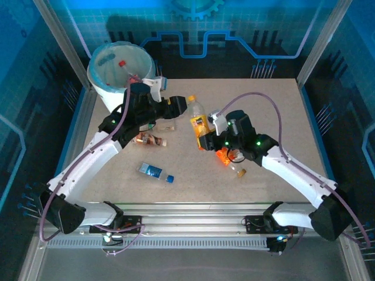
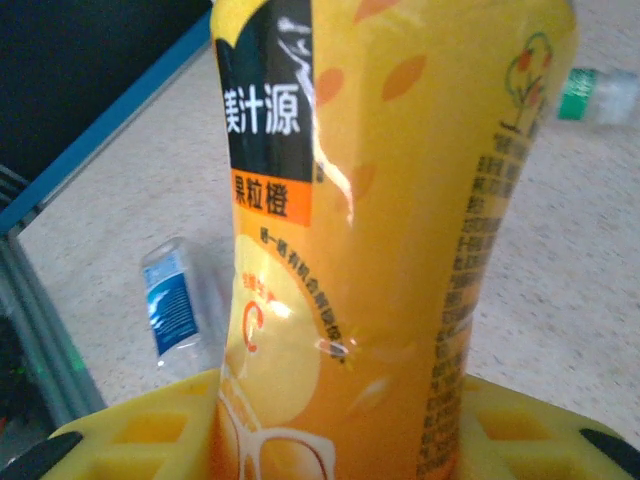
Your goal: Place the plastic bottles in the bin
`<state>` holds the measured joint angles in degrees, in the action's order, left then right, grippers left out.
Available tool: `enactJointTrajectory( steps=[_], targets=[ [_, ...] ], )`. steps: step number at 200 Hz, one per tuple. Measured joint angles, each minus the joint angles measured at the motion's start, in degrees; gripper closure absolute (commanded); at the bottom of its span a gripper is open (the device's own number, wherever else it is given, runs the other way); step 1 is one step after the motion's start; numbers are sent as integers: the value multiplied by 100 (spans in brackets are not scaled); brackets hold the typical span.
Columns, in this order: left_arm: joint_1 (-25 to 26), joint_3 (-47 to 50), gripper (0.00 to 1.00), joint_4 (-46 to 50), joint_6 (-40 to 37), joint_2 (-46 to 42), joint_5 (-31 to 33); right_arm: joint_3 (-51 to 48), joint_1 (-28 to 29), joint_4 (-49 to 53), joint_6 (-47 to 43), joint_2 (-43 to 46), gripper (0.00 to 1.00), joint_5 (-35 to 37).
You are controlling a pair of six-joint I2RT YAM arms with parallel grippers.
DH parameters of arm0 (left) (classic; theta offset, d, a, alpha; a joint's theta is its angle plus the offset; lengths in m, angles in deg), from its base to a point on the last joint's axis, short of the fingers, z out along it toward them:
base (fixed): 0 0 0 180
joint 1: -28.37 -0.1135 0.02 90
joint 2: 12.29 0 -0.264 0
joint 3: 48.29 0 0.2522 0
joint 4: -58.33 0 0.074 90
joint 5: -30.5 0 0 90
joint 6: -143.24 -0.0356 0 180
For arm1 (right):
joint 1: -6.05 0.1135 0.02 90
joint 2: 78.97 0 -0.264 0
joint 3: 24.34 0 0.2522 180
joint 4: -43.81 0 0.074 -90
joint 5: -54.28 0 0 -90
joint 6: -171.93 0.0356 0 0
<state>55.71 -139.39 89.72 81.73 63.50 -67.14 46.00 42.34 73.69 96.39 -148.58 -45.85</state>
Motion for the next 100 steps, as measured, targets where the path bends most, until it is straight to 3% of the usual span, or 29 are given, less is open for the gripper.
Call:
enactJointTrajectory(
  steps=[36, 100],
  targets=[
    [-94, -22, 48, -59, 251, 131, -295, -68, 415, -122, -264, 177, 57, -44],
    [-120, 2, 71, -107, 466, 157, -538, -68, 608, -186, -428, 210, 56, 59]
  ],
)
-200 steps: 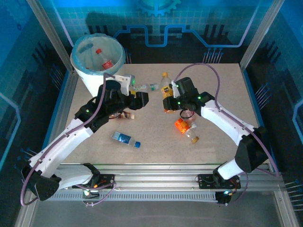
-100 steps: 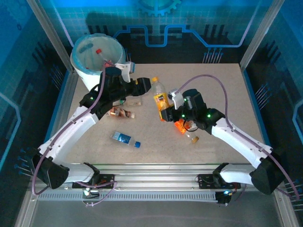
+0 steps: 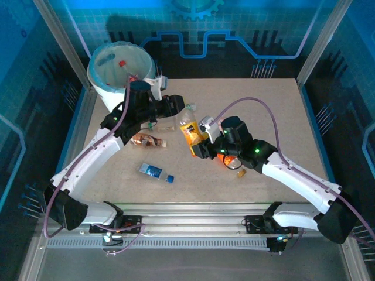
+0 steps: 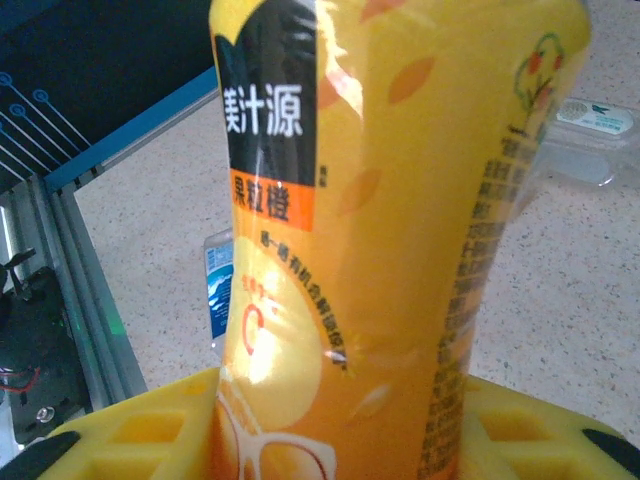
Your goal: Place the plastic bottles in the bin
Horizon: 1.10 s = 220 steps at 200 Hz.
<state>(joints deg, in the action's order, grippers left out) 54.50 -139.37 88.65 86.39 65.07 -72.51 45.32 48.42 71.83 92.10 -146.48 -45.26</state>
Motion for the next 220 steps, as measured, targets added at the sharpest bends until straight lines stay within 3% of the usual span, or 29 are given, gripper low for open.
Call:
enactJointTrajectory(
  steps=[49, 63, 89, 104, 220],
  targets=[
    [-9, 2, 92, -2, -11, 0, -17, 0, 35, 2, -26, 0, 50, 68],
    [-9, 0, 100, 0, -22, 0, -17, 2, 61, 13, -48, 0, 38, 131],
    [-7, 0, 100, 4, -52, 0, -13, 37, 131, 92, -127, 0, 10, 245],
    [-4, 0, 100, 4, -72, 0, 11, 122, 208, 157, -186, 0, 2, 308],
    [-136, -525, 100, 264, -518, -212, 317, 304, 269, 275, -142, 439, 0, 944]
  ],
)
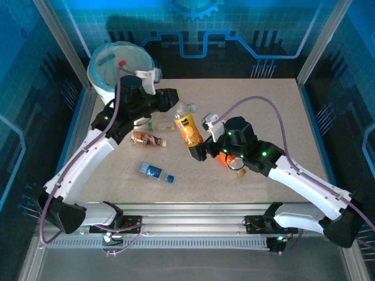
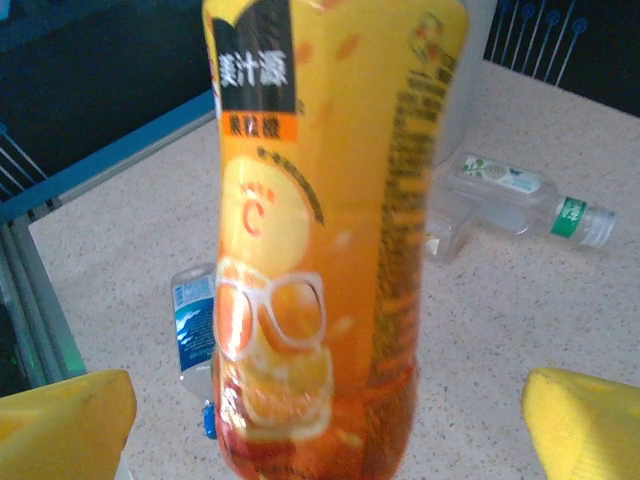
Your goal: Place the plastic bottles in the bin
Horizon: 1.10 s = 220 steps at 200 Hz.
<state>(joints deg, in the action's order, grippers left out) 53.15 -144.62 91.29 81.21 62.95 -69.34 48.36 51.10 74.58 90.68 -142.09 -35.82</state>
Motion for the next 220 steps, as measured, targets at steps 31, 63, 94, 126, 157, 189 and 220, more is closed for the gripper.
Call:
enactJointTrajectory(
  steps=[31, 63, 94, 126, 157, 189, 220],
  targets=[
    [-98, -326, 100, 92, -149, -39, 55, 0, 0, -50, 24, 240, 0, 173],
    [-225, -697, 100, 195, -302, -74, 109, 0, 2, -105, 44, 354, 0, 337],
    [-372, -1099, 100, 232, -450, -79, 170, 0, 2, -116, 46, 367, 0, 444],
    [-597, -1558, 100, 348, -597, -81, 280, 0, 2, -98, 46, 452, 0, 494],
    [-903, -2262, 100, 520, -855, -66, 492, 0, 2, -70, 66, 612, 0, 588],
    [-1189, -3080, 100, 627, -1294, 24, 870, -9, 2, -44, 85, 780, 0, 638],
    [-1661, -3738, 100, 758, -1762, 382, 1292, -9, 2, -28, 85, 863, 0, 699]
  ],
)
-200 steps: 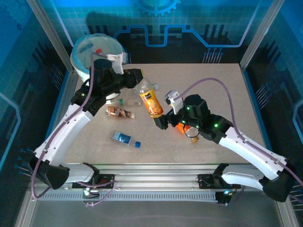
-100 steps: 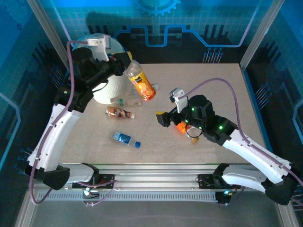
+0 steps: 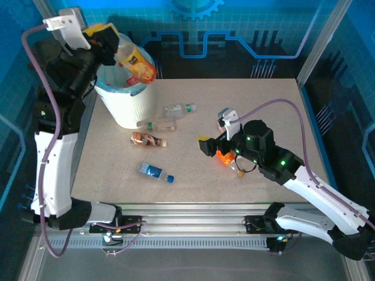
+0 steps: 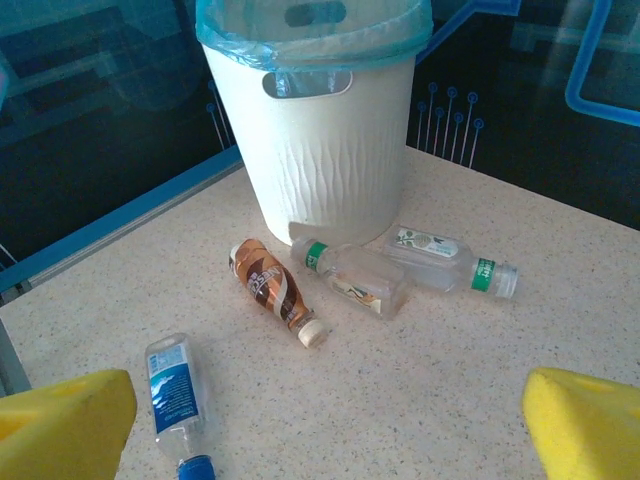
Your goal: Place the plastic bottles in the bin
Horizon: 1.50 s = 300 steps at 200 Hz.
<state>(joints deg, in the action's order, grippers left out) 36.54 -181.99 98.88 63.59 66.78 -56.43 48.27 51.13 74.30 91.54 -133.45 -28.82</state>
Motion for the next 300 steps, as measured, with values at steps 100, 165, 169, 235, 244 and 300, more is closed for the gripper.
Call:
enactJointTrajectory(
  steps=[100, 165, 169, 235, 244, 300],
  targets=[
    [-1233, -238, 100, -120, -608, 1862, 356, 1648, 140, -63, 90, -1770, 0, -638],
    [-1239, 765, 100, -791, -894, 2326, 7, 3615, 227, 188, 343, -3624, 0, -905],
    [-1239, 874, 100, -826, -905, 2334, -39, 3764, 227, 232, 365, -3753, 0, -909],
    [-1237, 2094, 92, -1532, -992, 2483, -944, 5209, 278, 1034, 654, -5241, 0, -1322],
    [-1233, 2240, 91, -1602, -1040, 2483, -1032, 5217, 289, 1095, 675, -5285, 0, -1346],
    [-1228, 2337, 46, -1552, -1224, 2531, -1228, 5226, 302, 1335, 713, -5318, 0, -1353]
  ],
)
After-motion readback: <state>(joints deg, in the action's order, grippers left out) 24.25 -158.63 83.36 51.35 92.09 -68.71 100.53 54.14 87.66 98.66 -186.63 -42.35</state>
